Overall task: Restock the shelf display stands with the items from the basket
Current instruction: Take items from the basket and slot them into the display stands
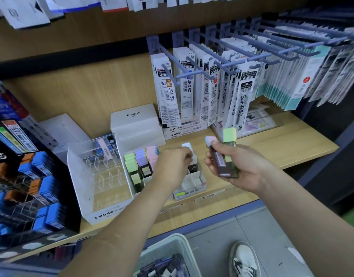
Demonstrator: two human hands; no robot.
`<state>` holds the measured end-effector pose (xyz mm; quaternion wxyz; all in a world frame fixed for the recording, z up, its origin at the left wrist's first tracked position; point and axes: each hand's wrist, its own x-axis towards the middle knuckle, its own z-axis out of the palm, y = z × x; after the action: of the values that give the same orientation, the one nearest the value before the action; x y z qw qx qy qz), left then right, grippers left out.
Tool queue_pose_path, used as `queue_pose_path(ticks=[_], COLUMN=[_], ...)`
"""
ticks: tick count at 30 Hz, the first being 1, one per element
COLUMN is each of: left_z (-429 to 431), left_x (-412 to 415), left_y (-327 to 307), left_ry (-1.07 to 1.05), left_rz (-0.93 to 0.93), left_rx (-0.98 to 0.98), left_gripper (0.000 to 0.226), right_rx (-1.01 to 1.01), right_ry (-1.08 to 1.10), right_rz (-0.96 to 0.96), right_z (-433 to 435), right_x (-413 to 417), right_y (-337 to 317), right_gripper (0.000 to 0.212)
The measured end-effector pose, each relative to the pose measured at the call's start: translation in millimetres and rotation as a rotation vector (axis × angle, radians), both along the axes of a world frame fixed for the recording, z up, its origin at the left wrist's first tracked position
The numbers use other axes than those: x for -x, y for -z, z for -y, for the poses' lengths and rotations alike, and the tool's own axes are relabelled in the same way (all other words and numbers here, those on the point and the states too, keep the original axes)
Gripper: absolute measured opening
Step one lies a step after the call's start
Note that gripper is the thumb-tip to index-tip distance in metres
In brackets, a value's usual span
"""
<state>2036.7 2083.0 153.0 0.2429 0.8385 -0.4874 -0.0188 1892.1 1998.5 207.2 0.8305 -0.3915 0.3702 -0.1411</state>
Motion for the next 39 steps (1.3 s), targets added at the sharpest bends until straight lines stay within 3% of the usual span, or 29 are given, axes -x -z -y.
queue_pose_path(ticks=[5,7,10,11,13,17,21,26,29,32,35,39], left_z=[-5,-5,-7,-8,-11,-25,-37,-61,-82,-97,-102,-102], left_x=[1,4,11,11,9,-3,-9,-39,-60,-62,-59,-53], left_y=[-4,-13,-35,-40,-46,-51,-61,-90,-101,-92,-71,-49], left_ry=[-0.015,-0.069,-0.141,-0.120,-0.023,0.200,0.119,-0.097,-0.166,-0.205,-0.239,-0.225], left_rz=[-0.025,-0.306,-0.959,-1.088,-1.223,-1.348,-1.275,-0.901,-0.678,-0.570,-0.486,-0.321], left_rx=[0.058,0.173,0.371,0.387,0.364,0.348,0.470,0.575,0.507,0.402,0.330,0.266], left_gripper=[0.023,0.026,0.021,0.020,0.022,0.031,0.024,0.013,0.015,0.013,0.010,0.011], right_rx=[0.037,0.058,0.063,0.071,0.099,0.036,0.023,0.077,-0.010,-0.056,0.015,0.120], right_ry=[-0.040,-0.069,-0.089,-0.106,-0.146,-0.176,-0.250,-0.228,-0.159,-0.118,-0.132,-0.164], right_rz=[-0.026,-0.042,-0.037,-0.036,-0.041,0.054,0.071,-0.018,-0.014,0.043,0.057,0.005], right_z=[-3,-5,-8,-9,-11,-12,-17,-20,-22,-27,-33,-39], right_x=[-1,-2,-5,-5,-6,-7,-14,-20,-25,-32,-37,-39], right_y=[4,5,4,4,3,3,1,-1,1,3,8,10], right_gripper=[0.014,0.014,0.018,0.024,0.032,0.023,0.033,0.042,0.024,0.007,0.023,0.025])
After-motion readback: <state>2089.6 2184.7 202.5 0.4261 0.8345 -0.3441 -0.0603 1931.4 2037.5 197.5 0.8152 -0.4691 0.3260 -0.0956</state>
